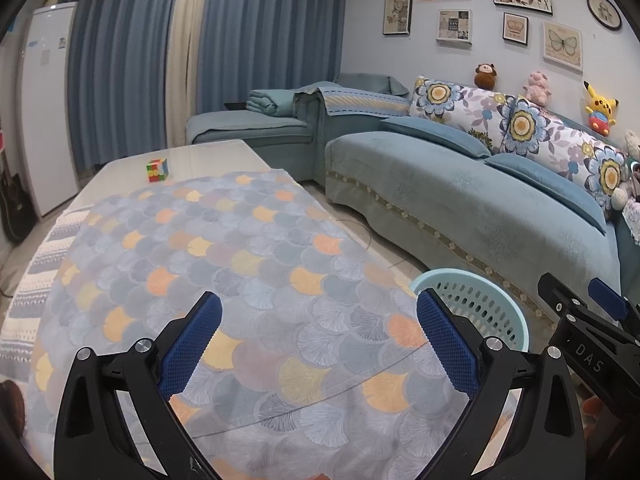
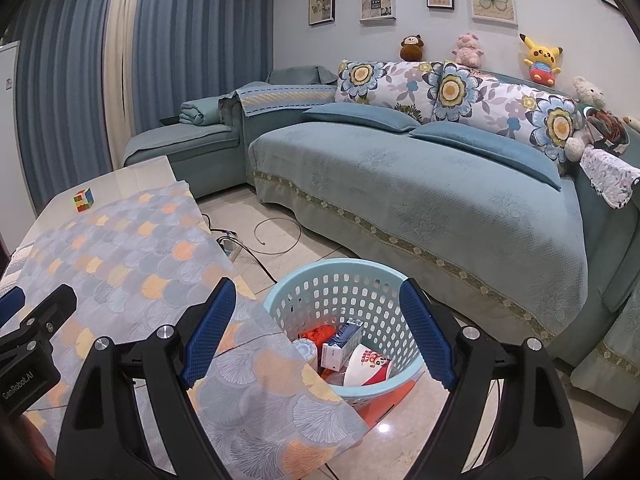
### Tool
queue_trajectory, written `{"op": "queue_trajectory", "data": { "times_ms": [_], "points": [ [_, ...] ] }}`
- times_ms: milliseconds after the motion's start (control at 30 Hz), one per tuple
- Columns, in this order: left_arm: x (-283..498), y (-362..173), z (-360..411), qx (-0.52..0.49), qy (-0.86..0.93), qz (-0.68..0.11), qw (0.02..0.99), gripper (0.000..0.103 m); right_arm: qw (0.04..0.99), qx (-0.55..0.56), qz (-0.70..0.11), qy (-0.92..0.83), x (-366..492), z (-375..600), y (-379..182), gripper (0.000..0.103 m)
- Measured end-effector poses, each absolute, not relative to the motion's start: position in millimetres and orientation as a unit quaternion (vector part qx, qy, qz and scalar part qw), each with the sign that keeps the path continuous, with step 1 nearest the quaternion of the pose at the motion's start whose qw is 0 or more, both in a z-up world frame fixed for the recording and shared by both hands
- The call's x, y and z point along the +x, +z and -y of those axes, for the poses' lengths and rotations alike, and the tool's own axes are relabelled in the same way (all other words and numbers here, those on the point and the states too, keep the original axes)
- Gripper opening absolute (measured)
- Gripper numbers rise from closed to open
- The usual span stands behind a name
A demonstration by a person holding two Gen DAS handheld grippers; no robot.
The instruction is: Collect trash
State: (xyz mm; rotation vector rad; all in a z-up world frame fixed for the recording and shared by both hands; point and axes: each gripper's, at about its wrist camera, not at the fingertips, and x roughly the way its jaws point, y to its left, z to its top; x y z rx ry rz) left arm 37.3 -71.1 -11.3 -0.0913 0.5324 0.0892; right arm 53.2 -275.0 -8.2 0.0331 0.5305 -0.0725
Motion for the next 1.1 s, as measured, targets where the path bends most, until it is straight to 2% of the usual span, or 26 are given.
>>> {"op": "queue_trajectory", "data": {
  "times_ms": [1100],
  "points": [
    [39.2,-10.0,69.2,-0.031,0.05,-0.264,0.963,0.095,0.965,0.019,-0.258,-0.032,50.2,278.1,-3.0,0.079]
  ]
}}
